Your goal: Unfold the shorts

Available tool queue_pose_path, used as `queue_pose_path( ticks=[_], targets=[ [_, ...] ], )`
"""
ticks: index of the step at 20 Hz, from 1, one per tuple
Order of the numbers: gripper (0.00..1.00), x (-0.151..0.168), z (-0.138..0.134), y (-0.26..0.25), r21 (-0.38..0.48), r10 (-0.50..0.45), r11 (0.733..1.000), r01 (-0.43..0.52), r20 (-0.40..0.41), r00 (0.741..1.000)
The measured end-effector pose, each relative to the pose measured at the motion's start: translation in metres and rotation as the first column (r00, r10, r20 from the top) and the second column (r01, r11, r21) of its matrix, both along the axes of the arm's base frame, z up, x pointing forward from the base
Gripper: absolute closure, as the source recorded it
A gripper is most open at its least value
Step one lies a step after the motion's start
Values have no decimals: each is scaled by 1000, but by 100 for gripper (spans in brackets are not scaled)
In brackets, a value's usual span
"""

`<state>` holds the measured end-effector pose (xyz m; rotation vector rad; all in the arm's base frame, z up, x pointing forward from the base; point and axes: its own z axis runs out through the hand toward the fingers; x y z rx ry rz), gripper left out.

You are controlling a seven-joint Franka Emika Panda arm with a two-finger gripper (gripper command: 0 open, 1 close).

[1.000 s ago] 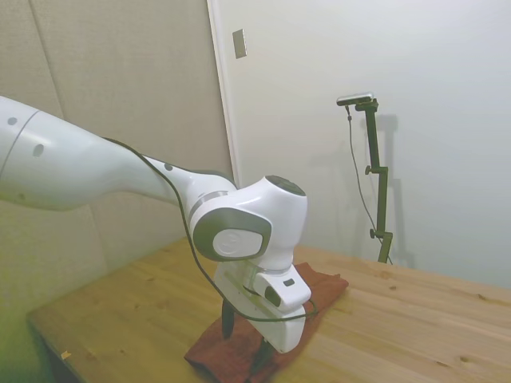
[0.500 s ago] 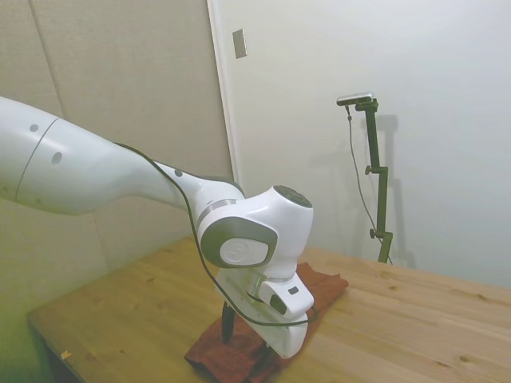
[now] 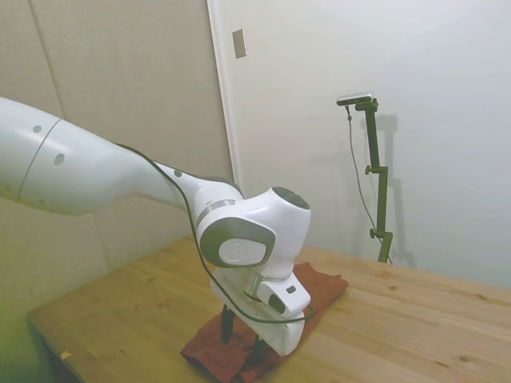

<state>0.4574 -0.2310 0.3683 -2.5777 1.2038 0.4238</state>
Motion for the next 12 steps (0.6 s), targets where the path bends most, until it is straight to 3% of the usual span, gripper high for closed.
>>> queue_pose_path(
  ticks=[12],
  targets=[
    [100, 0, 4, -1, -2, 6, 1000, -6, 10, 1000]
  ],
)
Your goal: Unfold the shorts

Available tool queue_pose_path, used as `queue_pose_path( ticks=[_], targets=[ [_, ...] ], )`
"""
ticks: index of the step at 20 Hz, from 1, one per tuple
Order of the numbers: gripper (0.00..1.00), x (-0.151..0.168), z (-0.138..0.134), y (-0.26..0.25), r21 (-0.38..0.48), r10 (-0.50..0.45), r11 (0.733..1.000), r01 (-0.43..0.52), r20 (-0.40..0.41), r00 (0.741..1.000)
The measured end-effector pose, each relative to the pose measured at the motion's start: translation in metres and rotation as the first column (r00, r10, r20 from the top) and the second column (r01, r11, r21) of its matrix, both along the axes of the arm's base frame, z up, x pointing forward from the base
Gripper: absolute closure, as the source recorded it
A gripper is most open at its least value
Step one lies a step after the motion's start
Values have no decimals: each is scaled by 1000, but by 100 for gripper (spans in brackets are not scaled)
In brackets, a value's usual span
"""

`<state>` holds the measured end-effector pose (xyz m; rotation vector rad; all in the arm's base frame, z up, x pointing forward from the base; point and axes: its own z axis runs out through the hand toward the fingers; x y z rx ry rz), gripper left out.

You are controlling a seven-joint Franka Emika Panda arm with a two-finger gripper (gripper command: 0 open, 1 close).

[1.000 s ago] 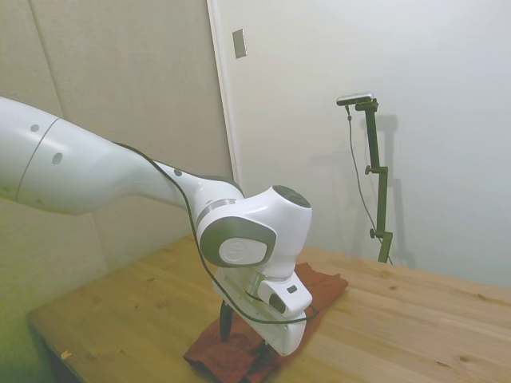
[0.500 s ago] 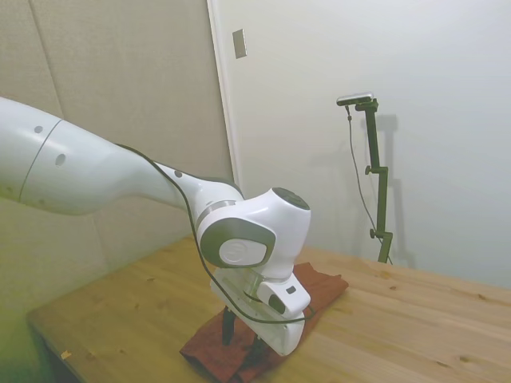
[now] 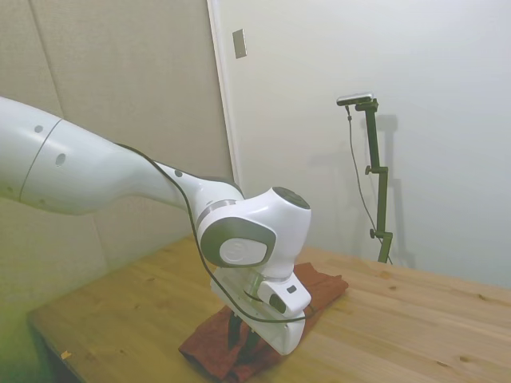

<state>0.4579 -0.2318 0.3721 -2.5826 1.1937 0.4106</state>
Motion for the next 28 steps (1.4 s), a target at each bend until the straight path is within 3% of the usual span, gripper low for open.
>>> queue_pose_path(
  ticks=[7, 14, 21, 28],
  targets=[
    [100, 7, 21, 3, -13, 14, 1000, -14, 37, 999],
    [100, 31, 70, 65, -51, 146, 989, -141, 110, 983],
    [100, 24, 105, 131, -167, 306, 944, -285, 119, 944],
    [100, 19, 98, 181, -226, 423, 892, -393, 107, 900]
  ],
)
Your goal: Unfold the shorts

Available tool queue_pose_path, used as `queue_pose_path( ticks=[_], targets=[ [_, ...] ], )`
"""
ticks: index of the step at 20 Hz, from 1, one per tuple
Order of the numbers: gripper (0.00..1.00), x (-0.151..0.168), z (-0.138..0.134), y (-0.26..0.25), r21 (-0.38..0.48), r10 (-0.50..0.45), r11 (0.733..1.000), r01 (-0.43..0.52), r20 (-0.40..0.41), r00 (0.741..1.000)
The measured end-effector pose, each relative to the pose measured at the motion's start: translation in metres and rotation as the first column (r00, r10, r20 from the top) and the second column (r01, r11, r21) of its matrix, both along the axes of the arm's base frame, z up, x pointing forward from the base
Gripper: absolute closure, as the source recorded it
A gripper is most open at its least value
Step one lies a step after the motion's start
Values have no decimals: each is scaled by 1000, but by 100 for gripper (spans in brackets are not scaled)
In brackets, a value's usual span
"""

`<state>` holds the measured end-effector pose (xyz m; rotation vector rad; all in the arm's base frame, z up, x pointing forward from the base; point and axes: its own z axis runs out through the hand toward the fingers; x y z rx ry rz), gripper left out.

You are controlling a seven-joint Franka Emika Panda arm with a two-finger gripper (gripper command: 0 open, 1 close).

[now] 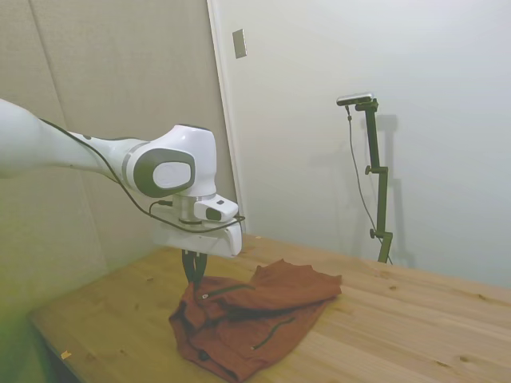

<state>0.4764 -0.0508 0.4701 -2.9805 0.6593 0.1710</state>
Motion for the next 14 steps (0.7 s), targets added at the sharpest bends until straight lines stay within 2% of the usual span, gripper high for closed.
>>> queue_pose_path(
  ticks=[9, 14],
  targets=[
    [100, -15, -16, 48, -25, 99, 995, -99, 9, 995],
    [100, -31, -38, 74, -66, 171, 983, -170, 0, 985]
  ],
)
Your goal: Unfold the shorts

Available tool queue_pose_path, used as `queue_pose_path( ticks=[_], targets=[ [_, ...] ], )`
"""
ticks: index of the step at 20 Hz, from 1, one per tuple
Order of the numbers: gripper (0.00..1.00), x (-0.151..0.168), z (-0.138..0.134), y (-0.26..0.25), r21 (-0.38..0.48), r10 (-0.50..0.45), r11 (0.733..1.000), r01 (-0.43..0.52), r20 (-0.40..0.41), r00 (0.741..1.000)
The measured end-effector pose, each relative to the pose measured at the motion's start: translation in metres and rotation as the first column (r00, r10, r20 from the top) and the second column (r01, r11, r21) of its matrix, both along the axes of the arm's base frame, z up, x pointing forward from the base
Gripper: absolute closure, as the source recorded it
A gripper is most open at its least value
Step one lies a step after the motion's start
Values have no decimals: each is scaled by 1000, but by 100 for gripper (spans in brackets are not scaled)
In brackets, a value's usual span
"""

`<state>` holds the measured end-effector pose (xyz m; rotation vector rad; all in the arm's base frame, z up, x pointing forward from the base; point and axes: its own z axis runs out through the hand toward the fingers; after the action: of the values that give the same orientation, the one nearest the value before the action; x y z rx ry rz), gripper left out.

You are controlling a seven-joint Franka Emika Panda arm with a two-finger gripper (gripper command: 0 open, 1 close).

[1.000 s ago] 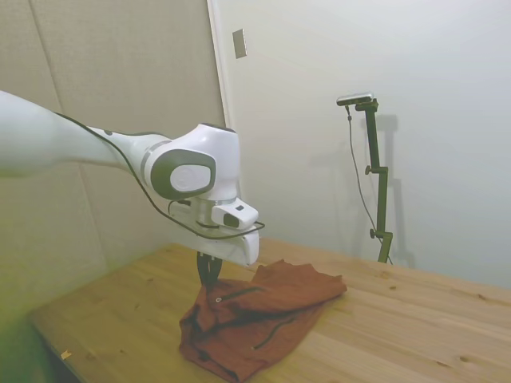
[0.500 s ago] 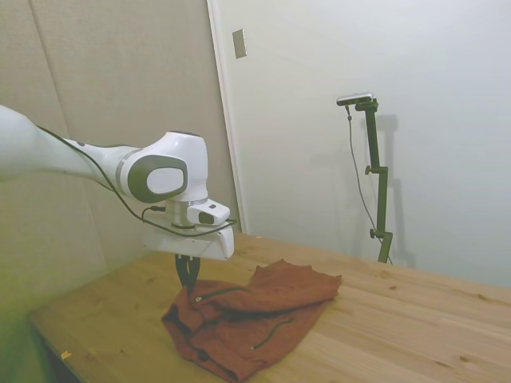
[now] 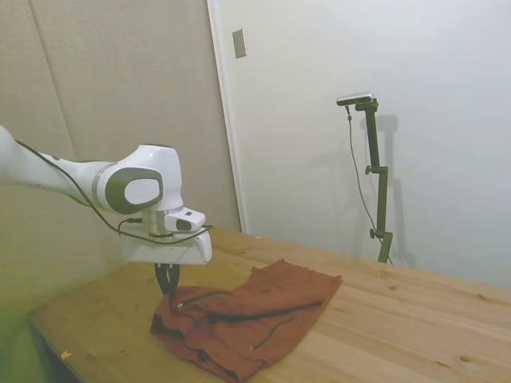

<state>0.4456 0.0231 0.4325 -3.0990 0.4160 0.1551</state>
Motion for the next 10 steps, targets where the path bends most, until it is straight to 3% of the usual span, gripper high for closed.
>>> queue_pose_path(
  ticks=[3, 4, 10],
  targets=[
    [100, -9, -17, 13, -8, 30, 1000, -30, -15, 999],
    [0, -12, -22, 16, -10, 38, 999, -39, -20, 999],
    [0, -18, -37, 31, -17, 66, 998, -66, -30, 997]
  ],
)
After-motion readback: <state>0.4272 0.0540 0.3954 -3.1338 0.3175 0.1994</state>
